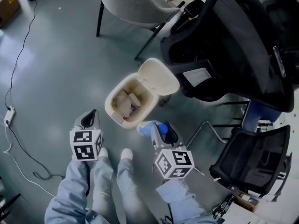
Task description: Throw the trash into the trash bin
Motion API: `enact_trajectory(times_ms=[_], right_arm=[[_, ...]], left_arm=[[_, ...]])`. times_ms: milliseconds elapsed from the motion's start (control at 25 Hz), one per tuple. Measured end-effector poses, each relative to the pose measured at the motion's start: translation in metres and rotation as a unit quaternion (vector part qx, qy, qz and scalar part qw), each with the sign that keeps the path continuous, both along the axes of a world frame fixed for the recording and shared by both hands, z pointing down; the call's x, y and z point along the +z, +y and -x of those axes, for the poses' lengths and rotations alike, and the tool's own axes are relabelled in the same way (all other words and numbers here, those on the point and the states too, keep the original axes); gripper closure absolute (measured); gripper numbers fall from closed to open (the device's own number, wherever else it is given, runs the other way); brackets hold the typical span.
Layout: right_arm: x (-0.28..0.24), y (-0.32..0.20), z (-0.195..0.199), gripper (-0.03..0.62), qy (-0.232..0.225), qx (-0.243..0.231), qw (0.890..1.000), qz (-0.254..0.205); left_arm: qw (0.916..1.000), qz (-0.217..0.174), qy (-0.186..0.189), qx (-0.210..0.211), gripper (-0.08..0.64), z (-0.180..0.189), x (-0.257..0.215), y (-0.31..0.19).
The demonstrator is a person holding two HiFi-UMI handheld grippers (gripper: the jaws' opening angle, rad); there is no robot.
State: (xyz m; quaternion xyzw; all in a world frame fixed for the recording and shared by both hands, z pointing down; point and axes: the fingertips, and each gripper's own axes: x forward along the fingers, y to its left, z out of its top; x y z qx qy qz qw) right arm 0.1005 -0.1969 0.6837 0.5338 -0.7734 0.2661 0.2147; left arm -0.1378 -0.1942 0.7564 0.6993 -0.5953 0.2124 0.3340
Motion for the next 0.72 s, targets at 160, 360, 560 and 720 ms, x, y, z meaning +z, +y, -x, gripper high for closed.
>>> enact_trajectory(times_ms=[160, 360, 560, 720], right_arm=[[0.002, -0.009, 0.03, 0.393, -0.013, -0.016, 1.0, -0.004], [0.018, -0.021, 0.057, 0.393, -0.012, -0.043, 0.999, 0.001], [0.041, -0.042, 0.068, 0.393, -0.015, -0.04, 0.999, 0.022], [0.06, -0.065, 0.073, 0.393, -0.006, -0.034, 0.999, 0.023]], left_arm=[[0.9999, -0.003, -0.006, -0.015, 0.551, 0.023, -0.001, 0.004], [0.9986, 0.001, 0.007, -0.053, 0.551, 0.048, 0.009, 0.01], [0.9968, 0.006, 0.013, -0.078, 0.551, 0.066, 0.02, 0.012], [0.9961, 0.013, 0.013, -0.086, 0.551, 0.079, 0.028, 0.012]])
